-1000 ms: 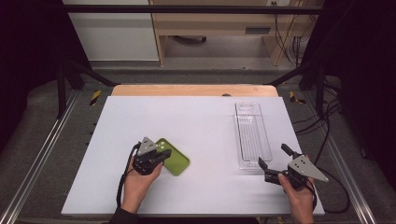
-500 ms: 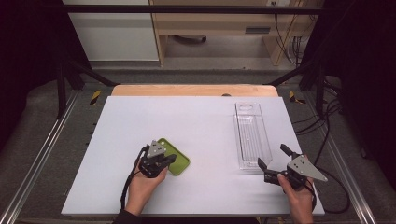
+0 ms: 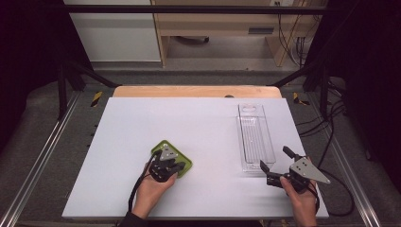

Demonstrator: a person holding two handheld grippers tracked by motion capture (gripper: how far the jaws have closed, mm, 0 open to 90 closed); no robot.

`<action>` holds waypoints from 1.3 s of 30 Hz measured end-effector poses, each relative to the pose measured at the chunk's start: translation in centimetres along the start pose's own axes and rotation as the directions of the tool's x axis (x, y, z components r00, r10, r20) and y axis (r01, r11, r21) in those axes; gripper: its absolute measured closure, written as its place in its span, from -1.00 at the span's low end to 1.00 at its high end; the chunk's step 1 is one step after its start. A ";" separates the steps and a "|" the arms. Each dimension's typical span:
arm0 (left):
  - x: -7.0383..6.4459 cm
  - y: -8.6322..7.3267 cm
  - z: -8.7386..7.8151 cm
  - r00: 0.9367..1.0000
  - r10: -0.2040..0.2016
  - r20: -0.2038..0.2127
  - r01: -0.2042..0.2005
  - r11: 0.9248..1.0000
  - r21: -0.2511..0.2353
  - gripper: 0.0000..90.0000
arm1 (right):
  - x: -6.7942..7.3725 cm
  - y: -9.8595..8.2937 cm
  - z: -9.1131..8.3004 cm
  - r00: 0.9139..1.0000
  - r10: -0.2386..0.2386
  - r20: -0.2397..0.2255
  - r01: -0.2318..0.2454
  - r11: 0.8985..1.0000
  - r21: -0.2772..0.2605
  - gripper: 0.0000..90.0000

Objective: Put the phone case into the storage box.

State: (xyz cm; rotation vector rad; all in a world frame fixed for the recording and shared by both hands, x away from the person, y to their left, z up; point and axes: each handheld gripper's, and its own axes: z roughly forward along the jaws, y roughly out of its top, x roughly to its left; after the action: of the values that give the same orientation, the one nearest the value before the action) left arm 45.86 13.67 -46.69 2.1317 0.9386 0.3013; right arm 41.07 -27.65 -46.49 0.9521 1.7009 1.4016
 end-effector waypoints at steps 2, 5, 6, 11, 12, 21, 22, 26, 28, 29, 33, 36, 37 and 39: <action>0.2 0.0 0.3 1.000 -0.010 0.006 0.010 1.000 0.007 1.00 | 0.0 -0.1 0.0 1.000 -0.002 -0.002 0.002 1.000 0.003 -0.94; 0.4 0.0 0.6 0.999 -0.026 0.021 0.025 1.000 0.010 1.00 | 0.0 0.0 0.0 1.000 -0.003 0.000 0.003 1.000 0.005 -0.94; 0.4 0.0 0.6 0.999 -0.027 0.022 0.027 1.000 0.009 1.00 | 0.0 0.0 0.0 1.000 -0.004 -0.001 0.004 1.000 0.005 -0.94; 0.1 0.1 1.0 0.999 -0.025 0.037 0.025 1.000 0.019 1.00 | 0.0 -0.1 0.1 1.000 -0.002 -0.002 0.002 1.000 0.007 -0.94; 0.0 0.2 1.1 0.999 -0.023 0.037 0.022 1.000 0.019 1.00 | 0.0 -0.1 0.1 1.000 -0.002 -0.003 0.002 1.000 0.005 -0.94; 0.0 0.3 1.4 0.999 -0.018 0.036 0.017 0.999 0.034 1.00 | 0.1 -0.1 0.1 1.000 0.003 -0.007 -0.003 1.000 0.010 -0.94; 0.0 0.3 1.4 0.999 -0.017 0.041 0.015 0.999 0.034 1.00 | 0.1 -0.1 0.1 1.000 -0.001 -0.008 0.001 1.000 0.009 -0.94; -0.5 0.3 1.5 0.999 0.002 0.052 -0.004 0.999 0.041 1.00 | 0.1 -0.1 0.1 1.000 -0.001 -0.008 0.001 1.000 0.008 -0.94; -0.8 0.3 1.5 0.998 0.011 0.065 -0.014 0.999 0.045 1.00 | 0.1 -0.1 0.0 1.000 0.004 -0.007 -0.003 1.000 0.010 -0.94; -0.9 0.3 1.5 0.998 0.018 0.067 -0.021 0.999 0.047 1.00 | 0.0 -0.1 0.0 1.000 0.005 -0.006 -0.005 1.000 0.008 -0.94; -1.6 0.4 1.7 0.996 0.029 0.081 -0.033 0.998 0.051 1.00 | 0.0 -0.1 0.0 1.000 0.006 -0.007 -0.006 1.000 0.008 -0.94; -2.5 0.5 1.9 0.994 0.051 0.092 -0.056 0.997 0.055 1.00 | 0.1 -0.1 0.0 1.000 0.008 -0.009 -0.008 1.000 0.009 -0.94; -2.9 0.6 1.9 0.994 0.062 0.093 -0.068 0.996 0.057 1.00 | 0.1 -0.1 0.0 1.000 0.008 -0.009 -0.008 1.000 0.009 -0.94; -3.3 0.6 2.0 0.993 0.067 0.102 -0.073 0.996 0.058 1.00 | 0.0 -0.1 0.0 1.000 0.004 -0.009 -0.004 1.000 0.009 -0.94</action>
State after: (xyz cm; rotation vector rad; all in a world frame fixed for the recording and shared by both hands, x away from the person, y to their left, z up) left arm 44.85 9.97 -47.31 2.2182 0.8269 0.2002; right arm 41.07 -27.62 -46.62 0.9564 1.7138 1.4037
